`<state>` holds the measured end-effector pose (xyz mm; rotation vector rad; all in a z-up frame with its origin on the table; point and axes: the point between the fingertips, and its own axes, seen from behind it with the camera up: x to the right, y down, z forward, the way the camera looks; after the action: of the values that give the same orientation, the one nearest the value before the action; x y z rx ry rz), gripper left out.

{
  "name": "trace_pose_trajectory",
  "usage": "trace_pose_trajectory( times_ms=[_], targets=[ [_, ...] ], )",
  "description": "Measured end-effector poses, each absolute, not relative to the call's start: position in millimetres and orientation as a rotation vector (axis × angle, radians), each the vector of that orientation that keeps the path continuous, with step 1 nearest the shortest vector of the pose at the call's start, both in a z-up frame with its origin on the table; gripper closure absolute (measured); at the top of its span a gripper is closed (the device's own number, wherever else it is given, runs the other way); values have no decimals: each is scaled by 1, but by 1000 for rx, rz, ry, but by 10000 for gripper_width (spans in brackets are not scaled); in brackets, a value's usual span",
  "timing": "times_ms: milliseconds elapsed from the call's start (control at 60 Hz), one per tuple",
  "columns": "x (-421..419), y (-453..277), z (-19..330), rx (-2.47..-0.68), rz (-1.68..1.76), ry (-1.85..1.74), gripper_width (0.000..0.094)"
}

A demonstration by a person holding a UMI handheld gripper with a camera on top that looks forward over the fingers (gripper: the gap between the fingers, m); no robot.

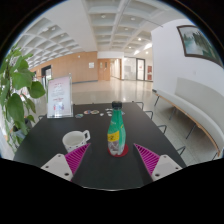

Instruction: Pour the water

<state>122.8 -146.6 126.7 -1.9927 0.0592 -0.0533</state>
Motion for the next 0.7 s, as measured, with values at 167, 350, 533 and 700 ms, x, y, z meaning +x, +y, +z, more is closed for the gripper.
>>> trace_pose_trajectory(
  times_ms=[167,350,533,700],
  targets=[
    [113,-230,156,-1997,-105,63,79],
    [94,-300,175,-1993,-102,45,79],
    [87,-339,182,-1983,-133,22,79],
    [85,-353,180,-1981,-120,31,77]
  ],
)
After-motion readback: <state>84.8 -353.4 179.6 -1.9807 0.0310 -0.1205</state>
